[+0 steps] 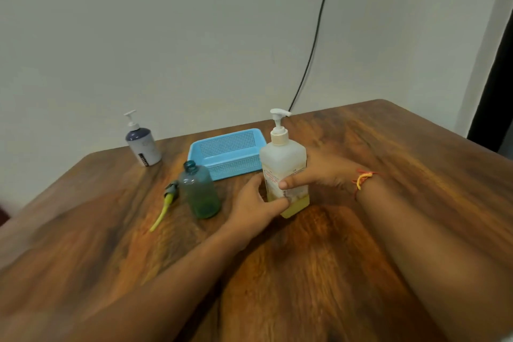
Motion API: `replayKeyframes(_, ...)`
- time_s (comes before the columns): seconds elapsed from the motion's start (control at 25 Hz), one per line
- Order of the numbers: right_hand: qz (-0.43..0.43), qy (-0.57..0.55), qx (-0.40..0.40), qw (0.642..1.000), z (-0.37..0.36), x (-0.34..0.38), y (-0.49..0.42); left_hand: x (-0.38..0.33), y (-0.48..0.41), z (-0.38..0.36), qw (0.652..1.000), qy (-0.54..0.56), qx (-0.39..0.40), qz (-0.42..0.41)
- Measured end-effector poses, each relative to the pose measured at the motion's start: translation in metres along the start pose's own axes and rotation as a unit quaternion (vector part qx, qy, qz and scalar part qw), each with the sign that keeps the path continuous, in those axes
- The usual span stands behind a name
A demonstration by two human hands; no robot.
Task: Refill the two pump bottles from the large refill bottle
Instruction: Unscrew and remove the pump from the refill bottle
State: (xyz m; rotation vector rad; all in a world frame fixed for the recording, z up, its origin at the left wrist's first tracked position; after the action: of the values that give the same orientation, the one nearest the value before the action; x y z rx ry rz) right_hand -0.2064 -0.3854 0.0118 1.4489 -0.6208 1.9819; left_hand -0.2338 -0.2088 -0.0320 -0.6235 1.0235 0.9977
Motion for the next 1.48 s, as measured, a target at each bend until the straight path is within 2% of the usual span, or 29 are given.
replayKeyframes(0.16,0.007,0.029,-0.004,1.0,-0.025,0.01,-0.017,0.011,0.032,0.025,1.0,-0.002,0.005,-0.025)
replayKeyframes(0.28,0.04,-0.07,-0.05,0.995,-0.049,0.001,-0.03,0.015,0.045,0.035,0.999,0.015,0.017,-0.029)
replayKeyframes(0.36,0.05,-0.138,-0.073,0.986,-0.062,-0.007,-0.043,0.012,0.05,0.042,0.995,0.081,0.001,-0.049)
replayKeyframes(0.44,0.047,-0.156,-0.087,0.983,-0.068,-0.012,-0.052,0.004,0.05,0.049,0.982,0.172,-0.027,-0.08)
replayKeyframes(0.48,0.043,-0.152,-0.097,0.983,-0.069,-0.013,-0.055,-0.004,0.051,0.052,0.977,0.187,-0.036,-0.095)
replayKeyframes(0.68,0.055,-0.132,-0.107,0.984,-0.072,-0.023,-0.056,-0.02,0.038,0.07,0.979,0.115,-0.087,-0.143)
replayKeyframes(0.92,0.074,-0.069,-0.119,0.988,-0.077,-0.028,-0.053,-0.024,0.028,0.065,0.97,0.134,-0.07,-0.191)
replayKeyframes(1.32,0.073,0.04,-0.176,0.981,-0.083,-0.017,-0.044,-0.027,0.032,0.063,0.965,0.171,-0.074,-0.182)
replayKeyframes(1.48,0.06,0.078,-0.199,0.975,-0.087,-0.014,-0.043,-0.025,0.034,0.062,0.963,0.168,-0.106,-0.182)
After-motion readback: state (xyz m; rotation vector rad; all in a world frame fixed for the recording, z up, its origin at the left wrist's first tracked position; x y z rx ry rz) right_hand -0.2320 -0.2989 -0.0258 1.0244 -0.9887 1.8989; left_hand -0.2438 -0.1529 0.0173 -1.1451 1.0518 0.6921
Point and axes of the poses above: each hand's wrist, its own y-axis away from the middle knuckle, its own z-axis out of the back of the hand, x = y × z, the point moved 2 cm from there along -y, towards the middle knuckle, and after that the axes turned 15 degrees about x, right-handed, at the moved point
